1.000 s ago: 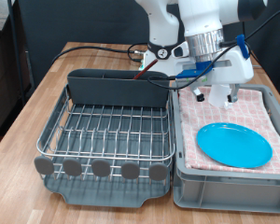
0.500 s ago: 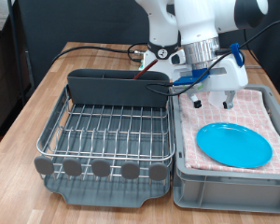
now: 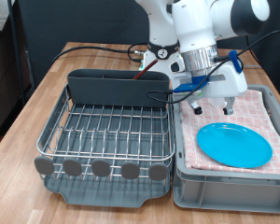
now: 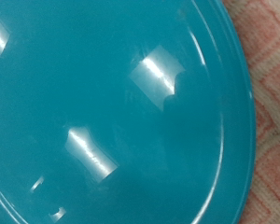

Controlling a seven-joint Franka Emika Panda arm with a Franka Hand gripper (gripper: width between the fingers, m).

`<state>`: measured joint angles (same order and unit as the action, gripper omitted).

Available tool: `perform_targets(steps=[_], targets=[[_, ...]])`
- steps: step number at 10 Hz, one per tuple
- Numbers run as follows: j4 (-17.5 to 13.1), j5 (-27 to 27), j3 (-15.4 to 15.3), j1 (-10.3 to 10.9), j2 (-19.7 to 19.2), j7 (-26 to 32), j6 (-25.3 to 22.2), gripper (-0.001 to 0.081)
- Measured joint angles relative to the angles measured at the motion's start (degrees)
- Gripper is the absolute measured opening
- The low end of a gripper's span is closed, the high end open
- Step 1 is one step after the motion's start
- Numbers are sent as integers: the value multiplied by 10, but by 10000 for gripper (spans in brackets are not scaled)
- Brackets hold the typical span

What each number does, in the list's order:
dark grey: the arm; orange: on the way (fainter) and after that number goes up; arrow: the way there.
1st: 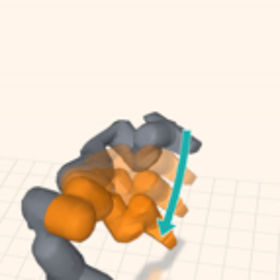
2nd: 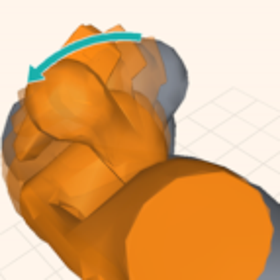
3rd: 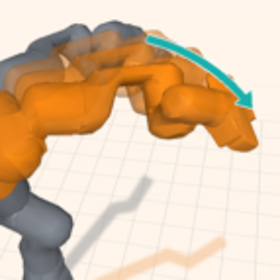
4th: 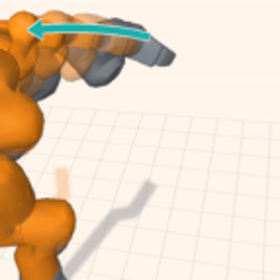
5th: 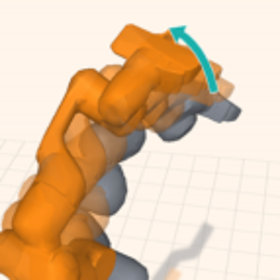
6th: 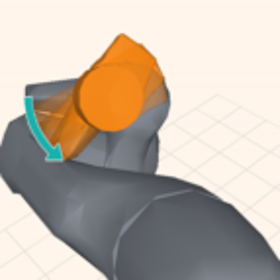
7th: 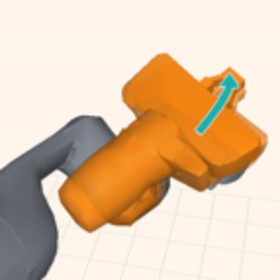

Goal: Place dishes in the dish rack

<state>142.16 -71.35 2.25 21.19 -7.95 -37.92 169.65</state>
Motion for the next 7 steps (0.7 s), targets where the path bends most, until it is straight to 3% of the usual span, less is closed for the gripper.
perform_targets(steps=[7], targets=[[-33, -20, -8, 0, -36, 19, -2, 802]])
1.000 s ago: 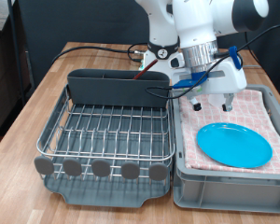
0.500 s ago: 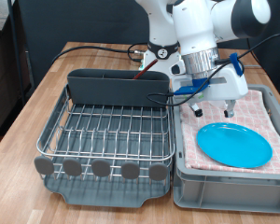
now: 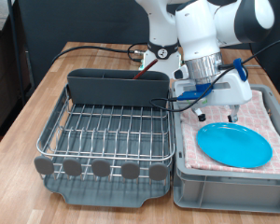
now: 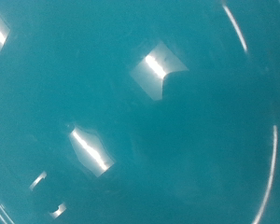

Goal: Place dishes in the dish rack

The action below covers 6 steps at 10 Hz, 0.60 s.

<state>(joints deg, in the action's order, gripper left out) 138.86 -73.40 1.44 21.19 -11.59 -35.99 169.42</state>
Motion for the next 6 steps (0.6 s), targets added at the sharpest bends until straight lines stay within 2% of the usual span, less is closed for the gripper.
perform_targets(steps=[6], targets=[[-23, -1, -6, 0, -25, 1, 0, 802]])
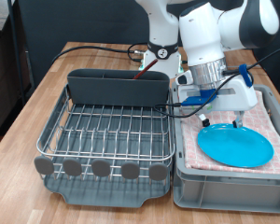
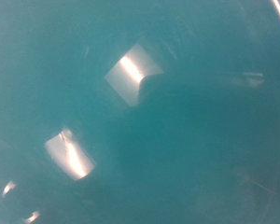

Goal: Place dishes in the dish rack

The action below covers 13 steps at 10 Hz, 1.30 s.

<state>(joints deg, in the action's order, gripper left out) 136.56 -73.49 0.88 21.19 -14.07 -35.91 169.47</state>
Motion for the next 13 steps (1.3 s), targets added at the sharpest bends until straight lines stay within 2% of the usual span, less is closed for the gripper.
perform_targets(steps=[5, 9, 13], targets=[[1, 6, 0, 1, -2, -11, 32, 802], [22, 27, 4, 2, 3, -46, 37, 802], [23, -20, -5, 1, 3, 1, 35, 802]])
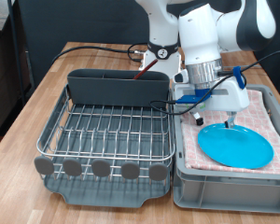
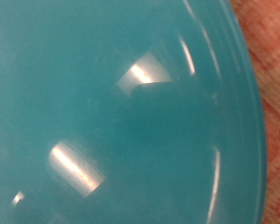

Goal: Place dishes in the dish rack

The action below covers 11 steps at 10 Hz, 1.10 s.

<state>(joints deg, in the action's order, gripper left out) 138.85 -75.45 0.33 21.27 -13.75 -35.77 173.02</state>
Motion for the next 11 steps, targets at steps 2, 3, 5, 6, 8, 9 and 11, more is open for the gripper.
perform_targets(steps=[2, 3, 5, 6, 8, 9, 11], targets=[[-3, 0, 0, 0, 0, 6, -2, 802], [-5, 0, 0, 0, 0, 7, -4, 802], [-9, 1, 0, 0, 0, 7, -10, 802], [-10, 1, 0, 0, 0, 7, -12, 802], [-13, -8, 0, 0, 0, 12, -13, 802], [-14, -14, 0, 0, 0, 17, -14, 785], [-16, -26, 0, 0, -1, 26, -19, 579]])
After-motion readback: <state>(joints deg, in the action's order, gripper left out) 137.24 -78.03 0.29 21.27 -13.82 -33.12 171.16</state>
